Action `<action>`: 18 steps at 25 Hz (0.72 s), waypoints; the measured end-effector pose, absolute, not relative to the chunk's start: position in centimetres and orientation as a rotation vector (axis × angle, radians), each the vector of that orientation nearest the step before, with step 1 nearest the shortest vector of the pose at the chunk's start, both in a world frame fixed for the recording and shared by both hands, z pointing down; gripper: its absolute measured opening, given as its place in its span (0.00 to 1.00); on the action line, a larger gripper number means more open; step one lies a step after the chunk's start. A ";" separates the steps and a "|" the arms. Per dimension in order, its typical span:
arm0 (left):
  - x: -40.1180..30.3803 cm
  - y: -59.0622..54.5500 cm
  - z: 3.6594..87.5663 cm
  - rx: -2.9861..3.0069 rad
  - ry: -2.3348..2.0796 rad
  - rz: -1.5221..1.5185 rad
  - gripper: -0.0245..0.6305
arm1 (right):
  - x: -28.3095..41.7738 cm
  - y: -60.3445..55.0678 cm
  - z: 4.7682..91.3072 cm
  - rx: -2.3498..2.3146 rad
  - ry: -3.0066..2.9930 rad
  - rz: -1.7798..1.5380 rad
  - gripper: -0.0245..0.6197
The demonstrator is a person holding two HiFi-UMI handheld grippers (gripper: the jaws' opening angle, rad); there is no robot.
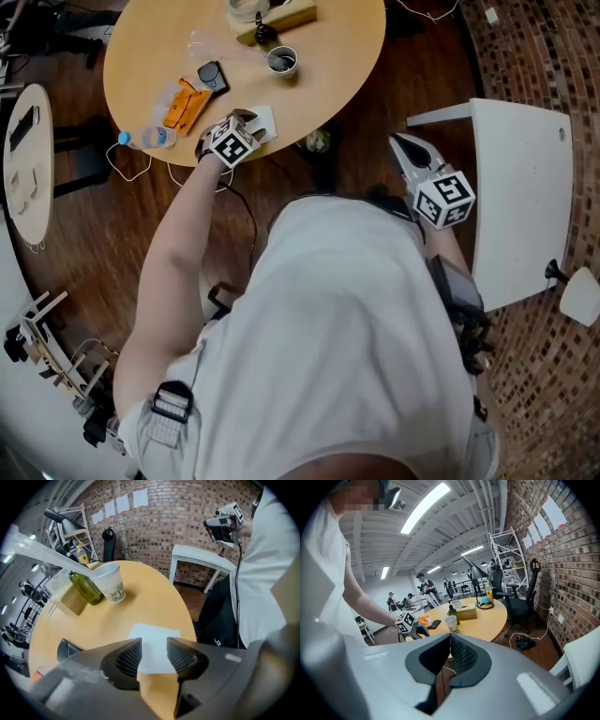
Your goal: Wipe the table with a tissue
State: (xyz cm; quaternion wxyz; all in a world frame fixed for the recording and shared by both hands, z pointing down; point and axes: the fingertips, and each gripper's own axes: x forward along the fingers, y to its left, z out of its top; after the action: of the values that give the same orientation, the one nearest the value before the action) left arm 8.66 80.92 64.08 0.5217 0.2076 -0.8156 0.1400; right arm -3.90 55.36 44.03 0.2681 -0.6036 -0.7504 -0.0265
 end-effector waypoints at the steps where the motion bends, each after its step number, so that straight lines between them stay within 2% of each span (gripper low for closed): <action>1: 8.6 80.9 64.4 0.519 -1.923 0.349 0.33 | -4.0 55.3 44.0 -1.622 -2.027 -0.070 0.05; 4: 9.1 81.0 65.9 0.563 -1.818 0.363 0.39 | -4.2 55.2 44.1 -1.604 -2.034 -0.062 0.05; 8: 9.8 80.2 66.8 0.611 -1.733 0.370 0.37 | -4.8 55.0 43.8 -1.580 -2.054 -0.047 0.05; 9: 9.8 79.9 66.6 0.619 -1.732 0.367 0.36 | -5.0 55.0 43.7 -1.574 -2.061 -0.042 0.05; 12: 10.2 79.2 66.8 0.625 -1.750 0.362 0.20 | -5.3 55.0 43.6 -1.564 -2.074 -0.030 0.05; 14: 10.2 78.8 66.5 0.612 -1.786 0.343 0.14 | -5.2 55.1 43.6 -1.564 -2.077 -0.025 0.05; 18: 9.3 78.7 65.6 0.532 -1.895 0.269 0.09 | -5.2 55.1 43.4 -1.564 -2.081 -0.016 0.05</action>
State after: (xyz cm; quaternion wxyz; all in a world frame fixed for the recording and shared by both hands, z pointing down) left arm 9.25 78.68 65.59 0.5459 0.2244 -0.7992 0.1134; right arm -5.24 55.09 43.42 0.2660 -0.5791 -0.7706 -0.0061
